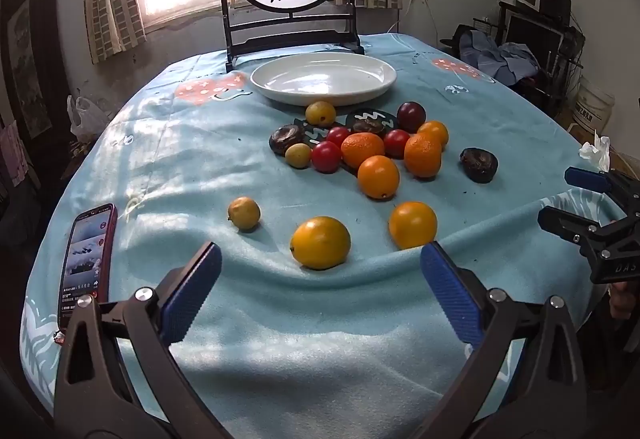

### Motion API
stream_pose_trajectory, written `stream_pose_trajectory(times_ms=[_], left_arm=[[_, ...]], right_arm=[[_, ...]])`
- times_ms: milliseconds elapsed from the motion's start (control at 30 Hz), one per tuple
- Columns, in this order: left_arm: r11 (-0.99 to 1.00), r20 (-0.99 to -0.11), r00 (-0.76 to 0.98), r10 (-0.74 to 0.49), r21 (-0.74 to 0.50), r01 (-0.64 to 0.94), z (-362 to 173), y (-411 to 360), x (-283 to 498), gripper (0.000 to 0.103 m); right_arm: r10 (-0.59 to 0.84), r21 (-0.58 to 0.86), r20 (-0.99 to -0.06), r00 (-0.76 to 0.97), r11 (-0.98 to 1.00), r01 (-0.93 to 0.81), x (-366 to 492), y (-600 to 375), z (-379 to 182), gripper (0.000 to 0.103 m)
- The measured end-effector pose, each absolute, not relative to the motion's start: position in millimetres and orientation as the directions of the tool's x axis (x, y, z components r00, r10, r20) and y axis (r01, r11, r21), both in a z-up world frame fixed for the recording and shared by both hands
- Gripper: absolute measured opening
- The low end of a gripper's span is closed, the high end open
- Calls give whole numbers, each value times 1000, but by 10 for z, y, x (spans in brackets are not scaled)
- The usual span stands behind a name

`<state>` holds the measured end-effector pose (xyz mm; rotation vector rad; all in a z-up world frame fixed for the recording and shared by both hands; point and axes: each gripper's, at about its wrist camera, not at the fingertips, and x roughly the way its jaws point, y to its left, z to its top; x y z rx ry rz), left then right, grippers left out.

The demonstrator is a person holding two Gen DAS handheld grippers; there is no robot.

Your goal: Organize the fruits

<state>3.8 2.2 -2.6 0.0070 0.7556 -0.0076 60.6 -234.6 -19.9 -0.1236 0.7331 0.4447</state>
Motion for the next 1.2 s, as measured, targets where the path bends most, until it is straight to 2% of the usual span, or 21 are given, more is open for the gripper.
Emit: stream_pose_trajectory(times_ms=[100,200,1200], left_arm=[[999,-655,755,20,35,5,28,-7,-55,101],[999,-677,735,24,40,5,2,-27,40,101],[999,-683,731,23,35,2,-129,30,23,101]], right_arm=[[358,55,-668,653,898,-436,612,-2345,-204,102],[354,46,-667,656,898,-438,614,-2346,-208,102],[328,45,-694,642,909,-415,656,-2352,-254,102]])
